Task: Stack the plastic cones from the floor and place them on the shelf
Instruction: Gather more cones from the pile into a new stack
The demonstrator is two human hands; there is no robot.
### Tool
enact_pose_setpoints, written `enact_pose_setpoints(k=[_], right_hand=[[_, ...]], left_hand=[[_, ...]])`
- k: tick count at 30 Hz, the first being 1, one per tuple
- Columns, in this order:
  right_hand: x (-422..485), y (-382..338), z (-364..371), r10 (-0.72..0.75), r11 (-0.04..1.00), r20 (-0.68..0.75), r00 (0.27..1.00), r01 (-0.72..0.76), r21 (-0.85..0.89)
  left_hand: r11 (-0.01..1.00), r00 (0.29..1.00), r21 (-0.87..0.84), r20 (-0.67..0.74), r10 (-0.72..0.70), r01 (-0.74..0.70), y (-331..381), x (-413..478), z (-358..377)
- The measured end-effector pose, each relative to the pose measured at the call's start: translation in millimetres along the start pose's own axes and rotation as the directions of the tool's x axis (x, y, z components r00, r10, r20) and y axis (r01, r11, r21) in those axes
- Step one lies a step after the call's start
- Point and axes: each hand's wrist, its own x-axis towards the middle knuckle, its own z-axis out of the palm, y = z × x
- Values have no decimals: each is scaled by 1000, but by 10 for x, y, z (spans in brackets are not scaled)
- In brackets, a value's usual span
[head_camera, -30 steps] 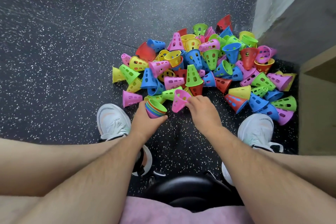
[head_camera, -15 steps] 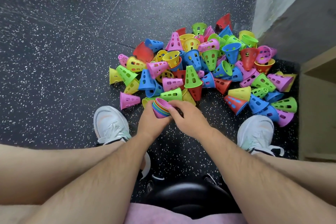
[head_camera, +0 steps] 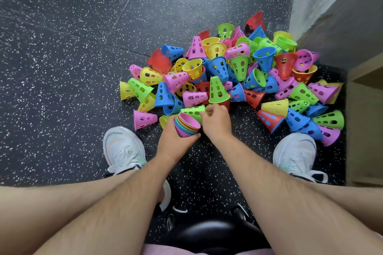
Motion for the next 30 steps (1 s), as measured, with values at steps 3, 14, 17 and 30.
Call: enact_pose_setpoints(k=[3, 14, 17, 30], right_hand=[[4, -20, 7, 29, 1000, 14, 999, -29, -3], [-6, -149, 64, 128, 986, 31, 991, -130, 100], [-60, -147, -29, 45, 991, 9, 999, -46, 127], [-204, 106, -495, -562, 823, -92, 822, 545, -159]], left_hand=[[1000, 1000, -10, 4, 6, -6, -16, -2, -2], [1000, 1000, -14, -16, 27, -27, -81, -27, -88], [999, 999, -16, -24, 28, -29, -111, -20, -92], [999, 999, 7, -6, 32, -32, 60, 34, 53]])
